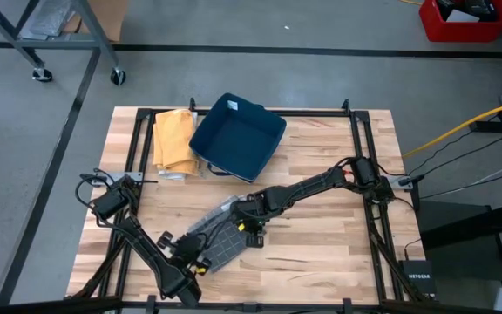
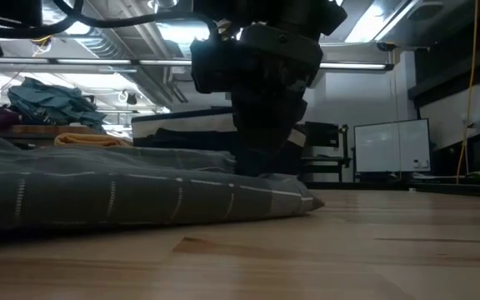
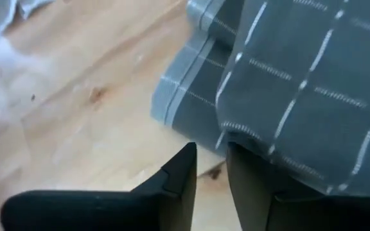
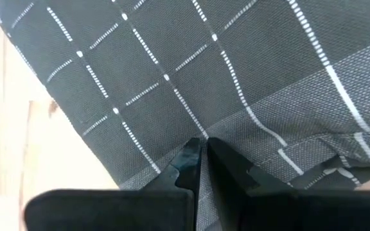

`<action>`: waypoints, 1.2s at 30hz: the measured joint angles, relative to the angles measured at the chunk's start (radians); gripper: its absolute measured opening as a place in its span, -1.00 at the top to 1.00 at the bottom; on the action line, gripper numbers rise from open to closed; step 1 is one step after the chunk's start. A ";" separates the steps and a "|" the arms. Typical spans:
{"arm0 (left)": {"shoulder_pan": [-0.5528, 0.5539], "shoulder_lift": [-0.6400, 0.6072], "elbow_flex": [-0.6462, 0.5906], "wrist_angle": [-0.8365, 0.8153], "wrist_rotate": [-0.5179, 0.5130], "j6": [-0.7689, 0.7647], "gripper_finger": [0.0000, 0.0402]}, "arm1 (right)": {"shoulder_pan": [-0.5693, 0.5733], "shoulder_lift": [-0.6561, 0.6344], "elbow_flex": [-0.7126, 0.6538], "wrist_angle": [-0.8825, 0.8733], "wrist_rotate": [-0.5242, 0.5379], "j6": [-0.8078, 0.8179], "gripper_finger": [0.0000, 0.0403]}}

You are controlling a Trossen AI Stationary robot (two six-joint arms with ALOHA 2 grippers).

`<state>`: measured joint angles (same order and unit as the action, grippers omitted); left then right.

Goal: Fold towel
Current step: Fold the gray patterned towel, then move the blue laundry bin to the top right

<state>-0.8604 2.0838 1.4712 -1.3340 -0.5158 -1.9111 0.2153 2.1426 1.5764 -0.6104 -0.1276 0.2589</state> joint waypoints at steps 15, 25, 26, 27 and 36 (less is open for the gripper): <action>-0.052 0.000 0.000 0.194 0.144 -0.104 0.80 | 0.004 -0.001 0.000 -0.008 0.015 -0.054 0.83; -0.063 0.000 0.000 0.153 0.131 -0.232 0.87 | 0.007 -0.112 -0.001 0.035 0.097 -0.068 0.83; -0.063 0.000 0.000 0.155 0.127 -0.227 0.89 | 0.006 -0.128 -0.001 0.035 0.119 -0.081 0.83; -0.063 0.000 0.000 0.153 0.124 -0.224 0.90 | 0.006 -0.144 -0.001 0.038 0.153 -0.090 0.83; -0.061 0.000 0.000 0.142 0.082 -0.226 1.00 | -0.070 -0.199 0.000 0.186 0.527 -0.189 0.83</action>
<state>-0.9218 2.0842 1.4712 -1.1923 -0.4339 -2.1368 0.1454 1.9434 1.5764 -0.4240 0.3990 0.0699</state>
